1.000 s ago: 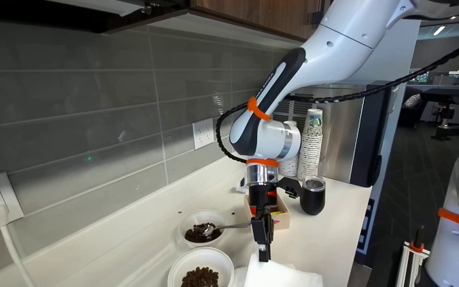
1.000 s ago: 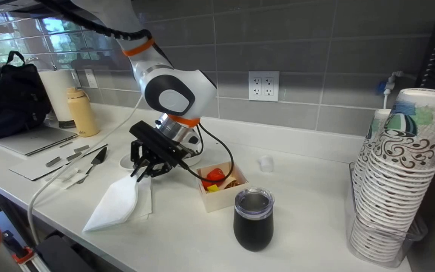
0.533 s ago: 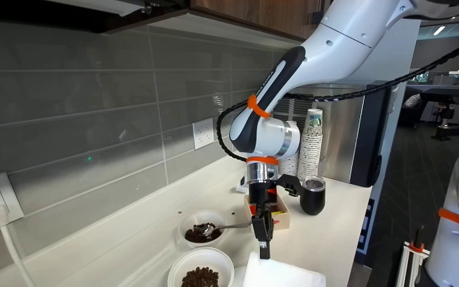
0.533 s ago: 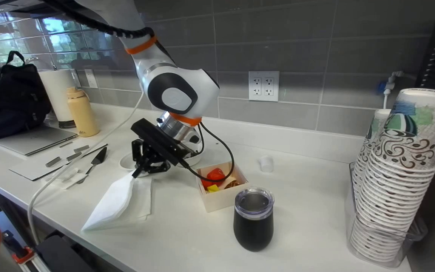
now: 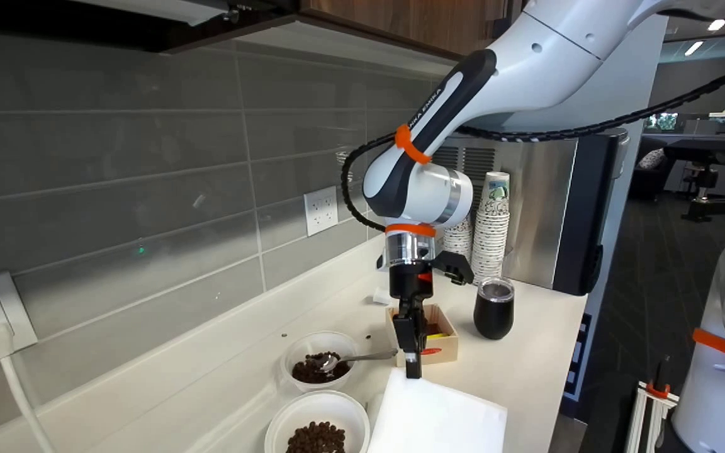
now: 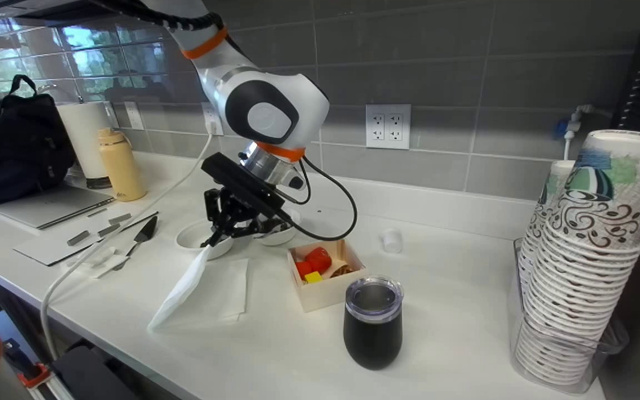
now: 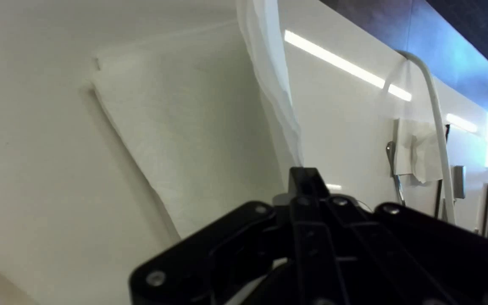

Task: Unfold the wipe on the table

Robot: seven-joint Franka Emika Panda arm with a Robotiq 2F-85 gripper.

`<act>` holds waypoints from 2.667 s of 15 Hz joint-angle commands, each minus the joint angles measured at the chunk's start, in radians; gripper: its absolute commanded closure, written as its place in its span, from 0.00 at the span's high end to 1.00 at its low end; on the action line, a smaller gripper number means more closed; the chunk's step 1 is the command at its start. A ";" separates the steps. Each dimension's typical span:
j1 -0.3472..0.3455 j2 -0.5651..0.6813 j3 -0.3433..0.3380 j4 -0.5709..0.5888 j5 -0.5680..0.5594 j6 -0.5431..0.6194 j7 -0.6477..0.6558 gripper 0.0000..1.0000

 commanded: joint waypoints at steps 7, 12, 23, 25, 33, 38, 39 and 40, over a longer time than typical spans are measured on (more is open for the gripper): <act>0.059 -0.162 0.041 0.031 -0.367 0.004 0.375 0.00; 0.093 -0.230 0.090 0.000 -0.508 0.025 0.579 0.00; 0.211 -0.289 0.305 -0.136 -0.886 0.021 1.050 0.00; 0.235 -0.284 0.339 -0.149 -0.923 0.010 1.102 0.00; 0.318 -0.232 0.427 -0.162 -0.960 -0.018 1.165 0.00; 0.343 -0.148 0.435 -0.149 -0.954 0.005 1.146 0.00; 0.347 -0.130 0.433 -0.146 -0.955 0.010 1.146 0.00; 0.351 -0.113 0.430 -0.143 -0.956 0.017 1.142 0.00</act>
